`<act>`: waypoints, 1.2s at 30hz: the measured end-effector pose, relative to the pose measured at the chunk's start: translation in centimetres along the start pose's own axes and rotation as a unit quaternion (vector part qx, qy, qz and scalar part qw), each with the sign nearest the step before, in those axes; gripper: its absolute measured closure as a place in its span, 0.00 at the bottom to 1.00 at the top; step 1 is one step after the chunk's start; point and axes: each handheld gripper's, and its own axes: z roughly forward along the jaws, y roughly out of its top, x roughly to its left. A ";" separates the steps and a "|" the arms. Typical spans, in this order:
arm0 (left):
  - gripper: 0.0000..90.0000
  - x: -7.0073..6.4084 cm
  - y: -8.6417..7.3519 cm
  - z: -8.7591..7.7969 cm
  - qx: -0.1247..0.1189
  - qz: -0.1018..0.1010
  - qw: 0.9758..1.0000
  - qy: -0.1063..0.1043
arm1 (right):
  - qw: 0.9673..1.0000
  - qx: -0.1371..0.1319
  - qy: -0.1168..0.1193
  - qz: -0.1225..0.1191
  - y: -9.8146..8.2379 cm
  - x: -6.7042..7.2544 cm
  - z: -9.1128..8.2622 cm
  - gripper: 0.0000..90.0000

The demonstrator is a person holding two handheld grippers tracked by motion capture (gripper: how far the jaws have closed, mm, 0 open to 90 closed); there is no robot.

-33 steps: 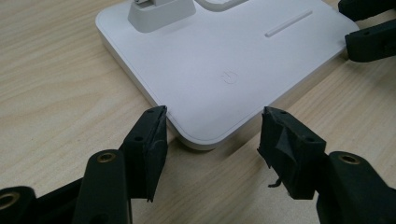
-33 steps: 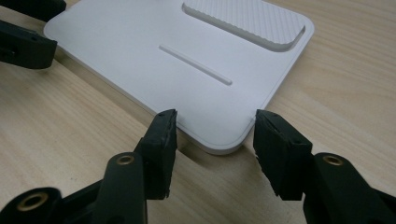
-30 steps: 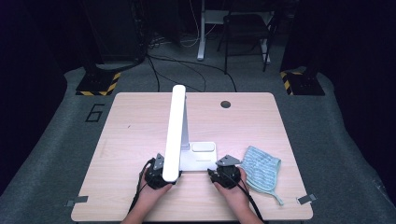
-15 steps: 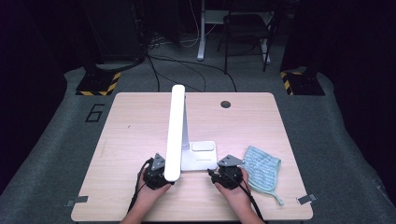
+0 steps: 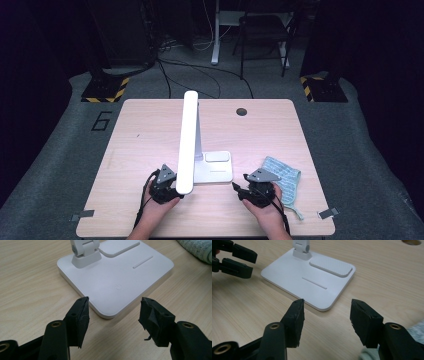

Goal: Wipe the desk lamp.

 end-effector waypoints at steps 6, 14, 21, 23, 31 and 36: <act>0.45 0.0 0.0 -0.4 -0.004 -0.001 1.000 -0.001 | 1.000 -0.009 -0.016 0.004 -0.3 -1.2 -1.7 0.50; 0.45 0.1 0.0 -0.7 -0.012 -0.008 1.000 -0.001 | 0.999 -0.017 -0.047 0.019 -1.7 -3.2 -3.3 0.49; 0.45 0.3 0.0 -0.8 -0.016 -0.012 1.000 0.000 | 0.996 -0.015 -0.069 0.058 -3.4 -5.2 -3.9 0.49; 0.45 0.3 0.0 -0.9 -0.020 -0.013 1.000 0.003 | 0.995 -0.015 -0.079 0.063 -3.7 -5.7 -4.0 0.49; 0.45 0.8 0.0 -1.1 -0.016 -0.014 1.000 0.004 | 0.992 -0.016 -0.090 0.086 -4.4 -6.9 -4.1 0.48; 0.45 1.0 0.0 -1.1 -0.019 -0.013 1.000 0.009 | 0.991 -0.009 -0.097 0.091 -4.7 -7.1 -3.9 0.48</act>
